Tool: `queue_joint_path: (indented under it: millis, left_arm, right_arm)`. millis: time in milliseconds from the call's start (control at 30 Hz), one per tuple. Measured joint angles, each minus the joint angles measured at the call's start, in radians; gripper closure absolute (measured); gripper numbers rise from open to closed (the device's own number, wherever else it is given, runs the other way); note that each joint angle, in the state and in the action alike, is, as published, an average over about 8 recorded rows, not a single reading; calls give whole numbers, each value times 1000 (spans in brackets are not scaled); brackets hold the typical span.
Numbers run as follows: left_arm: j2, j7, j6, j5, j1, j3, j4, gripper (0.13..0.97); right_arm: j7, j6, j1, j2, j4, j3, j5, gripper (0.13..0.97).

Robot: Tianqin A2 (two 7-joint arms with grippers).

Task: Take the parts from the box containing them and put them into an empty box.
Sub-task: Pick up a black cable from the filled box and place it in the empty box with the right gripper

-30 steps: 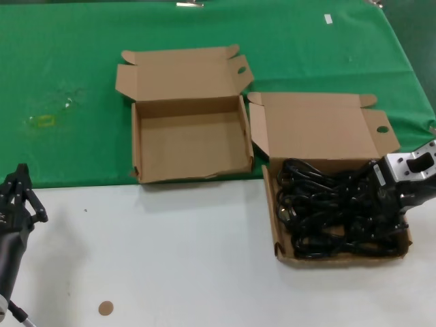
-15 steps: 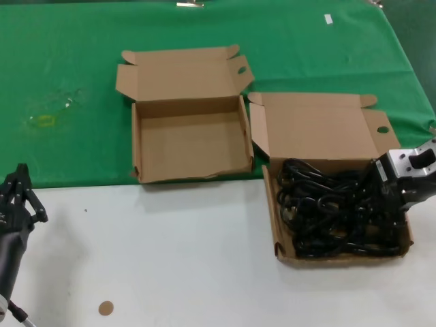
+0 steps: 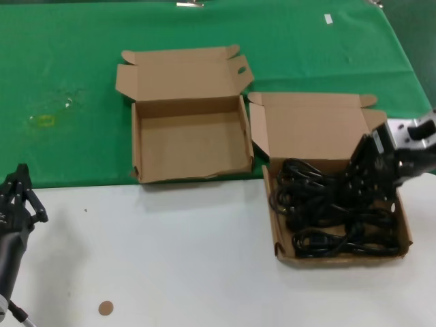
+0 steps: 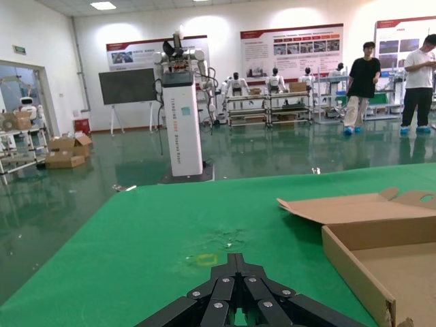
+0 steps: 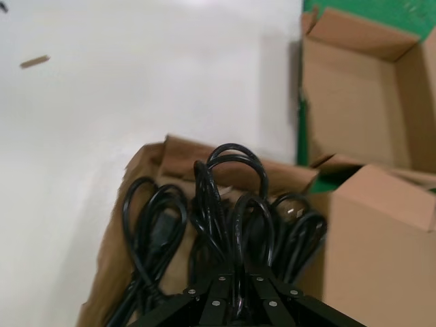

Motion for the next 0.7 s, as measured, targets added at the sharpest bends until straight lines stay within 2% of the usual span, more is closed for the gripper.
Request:
queue_joint_path:
  millis: [400, 700]
  left_arm:
    - [0, 0, 0, 0, 0, 0, 0, 953]
    - [0, 0, 0, 0, 0, 0, 0, 953]
  right_arm:
    - [33, -30, 134, -58, -34, 8, 6, 928]
    - [44, 21, 212, -171, -115, -10, -12, 929]
